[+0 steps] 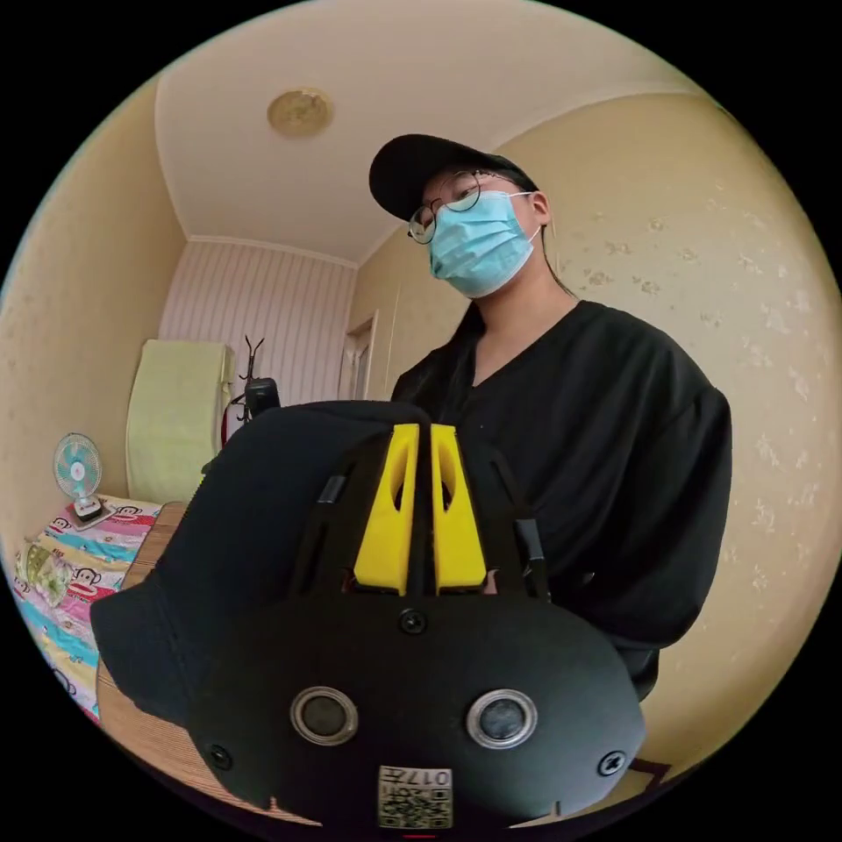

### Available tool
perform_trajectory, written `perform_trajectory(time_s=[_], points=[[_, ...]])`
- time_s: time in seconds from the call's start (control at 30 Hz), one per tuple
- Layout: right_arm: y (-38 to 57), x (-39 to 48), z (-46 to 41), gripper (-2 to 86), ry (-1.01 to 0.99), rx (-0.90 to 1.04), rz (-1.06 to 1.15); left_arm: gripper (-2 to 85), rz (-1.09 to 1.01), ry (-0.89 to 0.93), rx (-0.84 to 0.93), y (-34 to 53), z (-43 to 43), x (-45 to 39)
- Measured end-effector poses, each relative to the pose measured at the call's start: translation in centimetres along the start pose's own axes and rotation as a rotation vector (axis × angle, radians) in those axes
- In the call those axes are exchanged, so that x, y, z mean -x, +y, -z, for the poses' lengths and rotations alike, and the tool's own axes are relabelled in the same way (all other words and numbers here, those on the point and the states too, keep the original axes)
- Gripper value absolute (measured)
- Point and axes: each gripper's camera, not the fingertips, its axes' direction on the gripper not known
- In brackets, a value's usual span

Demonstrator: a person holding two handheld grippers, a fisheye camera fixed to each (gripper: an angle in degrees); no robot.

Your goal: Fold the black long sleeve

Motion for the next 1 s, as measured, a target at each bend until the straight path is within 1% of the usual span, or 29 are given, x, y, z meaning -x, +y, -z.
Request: perform_trajectory(time_s=[0.07,0.1,0.17,0.2,0.23,0.27,0.3,0.37,0.4,0.43,0.47,0.53,0.57,0.63,0.73,0.83,0.9,0.97,1.0], points=[[-1.9,2.5,-3.8,14.5,-0.048,0.107,0.124,1.5,0.011,0.088,0.011,-0.5,-6.0,1.8],[-2.1,3.2,-4.5,14.1,-0.055,0.124,0.145,1.5,0.021,0.107,0.023,-0.5,-7.4,2.1],[-1.5,5.4,-5.8,7.9,-0.109,0.107,0.226,2.1,0.051,0.141,0.112,-0.4,-12.3,2.2],[-1.3,5.7,-5.8,6.7,-0.109,0.091,0.223,2.3,0.059,0.13,0.131,-0.4,-13.3,2.0],[-0.9,5.9,-5.3,5.1,-0.039,0.063,0.166,2.8,0.088,0.096,0.16,-0.2,-14.5,1.7],[-0.6,5.8,-4.3,4.5,0.051,0.041,0.104,3.4,0.135,0.053,0.173,0.0,-15.0,1.6],[-0.4,5.7,-3.7,4.3,0.098,0.029,0.072,3.7,0.173,0.011,0.171,0.1,-14.9,1.6],[-0.3,5.5,-1.2,3.7,0.318,-0.012,-0.045,6.6,0.426,-0.233,0.129,0.9,-13.3,2.4],[-0.4,5.6,-0.6,3.6,0.366,-0.023,-0.068,8.0,0.502,-0.301,0.105,1.2,-12.7,2.6],[-0.7,5.7,0.1,3.4,0.433,-0.024,-0.094,11.4,0.643,-0.429,0.035,2.1,-11.4,2.7],[-1.1,6.1,0.3,3.3,0.494,-0.012,-0.101,15.2,0.736,-0.519,-0.033,2.9,-10.6,2.6],[-1.7,6.7,-0.1,3.1,0.597,0.024,-0.102,16.2,0.806,-0.614,-0.095,3.4,-10.7,2.4],[-2.2,7.2,-0.7,3.1,0.674,0.063,-0.092,16.4,0.808,-0.654,-0.091,3.0,-11.6,2.5],[-2.8,8.1,-1.5,3.0,0.757,0.097,-0.049,16.5,0.768,-0.689,-0.044,1.3,-14.2,3.0],[-4.0,9.4,-1.8,2.9,0.753,0.097,-0.003,16.5,0.696,-0.704,0.05,-1.8,-19.8,4.5],[-5.0,10.9,-2.0,2.9,0.79,0.114,0.056,16.1,0.692,-0.754,0.099,-3.4,-23.9,6.5],[-5.4,11.7,-1.5,3.0,0.836,0.095,0.067,13.7,0.689,-0.782,0.102,-3.6,-25.4,7.4],[-5.2,12.0,0.4,3.1,0.837,0.063,0.069,7.5,0.647,-0.726,0.013,-3.4,-25.9,7.6],[-5.1,11.9,1.1,3.1,0.819,0.047,0.06,5.7,0.638,-0.71,-0.014,-3.3,-25.7,7.6]])
